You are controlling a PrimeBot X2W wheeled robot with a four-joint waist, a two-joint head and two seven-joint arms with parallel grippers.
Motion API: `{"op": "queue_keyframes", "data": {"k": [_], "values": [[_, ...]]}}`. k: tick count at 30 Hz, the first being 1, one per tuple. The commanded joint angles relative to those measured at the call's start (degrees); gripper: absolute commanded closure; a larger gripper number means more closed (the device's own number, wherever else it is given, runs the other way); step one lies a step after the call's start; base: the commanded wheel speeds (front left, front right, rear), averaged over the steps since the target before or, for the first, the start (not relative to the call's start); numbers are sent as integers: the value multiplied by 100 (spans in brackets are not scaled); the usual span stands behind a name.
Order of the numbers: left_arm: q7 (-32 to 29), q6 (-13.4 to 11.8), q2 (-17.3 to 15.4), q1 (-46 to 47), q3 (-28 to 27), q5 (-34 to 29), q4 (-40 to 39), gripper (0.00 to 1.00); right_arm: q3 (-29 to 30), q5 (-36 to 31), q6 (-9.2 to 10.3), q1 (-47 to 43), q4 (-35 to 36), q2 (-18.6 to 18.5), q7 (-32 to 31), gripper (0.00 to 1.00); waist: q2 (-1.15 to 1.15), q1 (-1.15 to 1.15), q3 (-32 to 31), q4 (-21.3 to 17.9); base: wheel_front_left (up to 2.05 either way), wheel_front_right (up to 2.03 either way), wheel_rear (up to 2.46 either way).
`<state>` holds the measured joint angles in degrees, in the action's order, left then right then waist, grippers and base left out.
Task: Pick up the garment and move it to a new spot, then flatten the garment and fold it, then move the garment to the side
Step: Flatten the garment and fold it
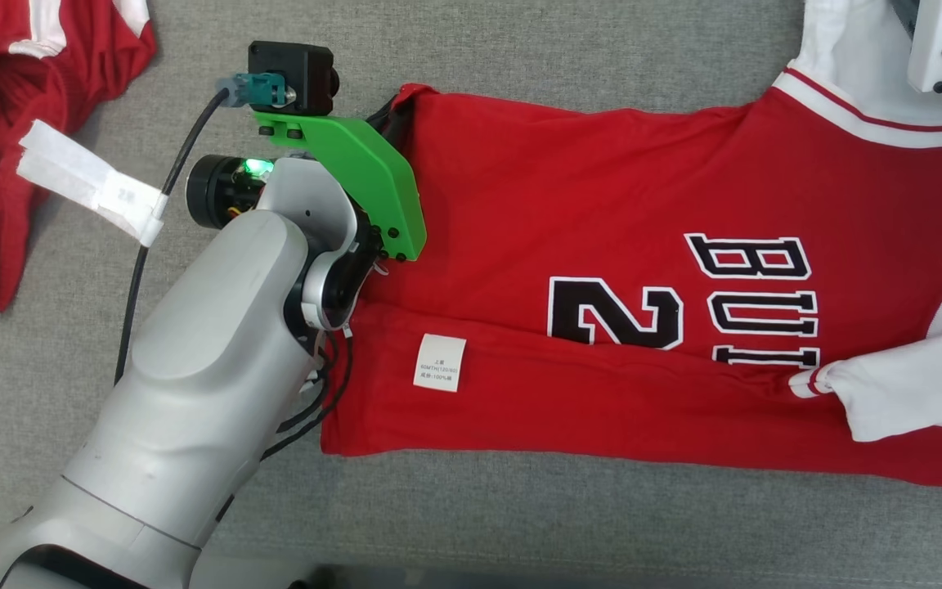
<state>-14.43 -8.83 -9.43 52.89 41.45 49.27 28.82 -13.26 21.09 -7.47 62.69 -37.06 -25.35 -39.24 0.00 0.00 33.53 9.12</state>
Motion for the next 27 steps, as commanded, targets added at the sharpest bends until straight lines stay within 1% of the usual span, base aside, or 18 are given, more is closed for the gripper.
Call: {"op": "queue_keyframes", "data": {"k": [1,4,9,13,18,23,27], "values": [[-22,21,46,-38,72,18,93,100,-61,38,-4,-119,-149,14,-23,100,0,0,35,37,0,0,0],[129,-5,43,-21,11,-6,123,100,90,-146,3,-34,-160,-56,286,100,0,0,32,31,0,0,0],[508,-59,-20,16,-108,-99,239,100,355,-427,2,133,-165,63,928,100,0,0,-65,-41,0,0,0],[867,-84,-54,12,-216,-151,290,100,410,-451,2,82,-165,96,1371,100,0,0,-218,-115,0,0,0],[1230,-45,-87,-153,-293,-165,358,100,385,-220,2,-215,-43,89,1941,100,0,0,-503,-188,0,0,0],[1348,20,-155,-401,-198,-188,330,100,176,230,2,-782,297,-39,2210,100,0,0,-831,-255,0,0,0],[1563,42,-266,-739,-107,-242,181,100,191,554,1,-1411,711,-132,2326,100,0,0,-1081,-329,0,0,0]]}}
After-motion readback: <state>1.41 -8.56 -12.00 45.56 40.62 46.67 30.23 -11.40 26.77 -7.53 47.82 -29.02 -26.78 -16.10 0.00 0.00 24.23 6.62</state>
